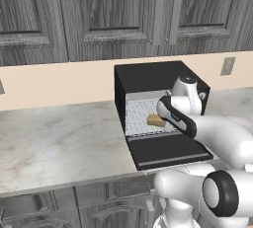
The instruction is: Pull the toaster oven rack outwards. Pick up the baguette from the plate and place it on the toaster oven rack. Close the toaster oven door fully and set the temperature to the lowest setting.
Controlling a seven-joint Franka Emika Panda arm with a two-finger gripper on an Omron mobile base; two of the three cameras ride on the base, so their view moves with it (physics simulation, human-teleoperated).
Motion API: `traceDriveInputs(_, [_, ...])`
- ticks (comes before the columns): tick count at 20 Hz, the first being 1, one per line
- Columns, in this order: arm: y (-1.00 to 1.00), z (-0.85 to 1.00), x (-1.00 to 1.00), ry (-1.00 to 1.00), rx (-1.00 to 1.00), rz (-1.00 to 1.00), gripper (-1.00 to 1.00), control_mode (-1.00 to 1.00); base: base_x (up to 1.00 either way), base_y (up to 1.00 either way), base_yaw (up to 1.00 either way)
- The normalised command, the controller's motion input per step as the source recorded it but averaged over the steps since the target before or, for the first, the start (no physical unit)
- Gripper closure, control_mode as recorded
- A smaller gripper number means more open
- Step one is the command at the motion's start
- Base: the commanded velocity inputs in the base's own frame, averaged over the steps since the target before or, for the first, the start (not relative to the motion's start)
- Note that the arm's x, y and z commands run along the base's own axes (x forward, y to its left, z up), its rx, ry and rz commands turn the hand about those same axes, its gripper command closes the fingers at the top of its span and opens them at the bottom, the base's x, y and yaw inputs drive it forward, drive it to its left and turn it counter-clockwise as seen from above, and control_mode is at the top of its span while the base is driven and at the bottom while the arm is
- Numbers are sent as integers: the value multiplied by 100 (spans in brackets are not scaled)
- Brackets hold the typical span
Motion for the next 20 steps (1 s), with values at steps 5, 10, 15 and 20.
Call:
traceDriveInputs(5, [20, 0, 5, 0, 0, 0, 100, -100, 0, 0, 0])
traceDriveInputs(10, [37, 0, 4, 0, -1, 0, -100, -100, 0, 0, 0])
traceDriveInputs(15, [4, 0, 0, 0, 0, 0, -100, -100, 0, 0, 0])
traceDriveInputs(20, [-13, 0, 0, 0, 0, -1, -100, -100, 0, 0, 0])
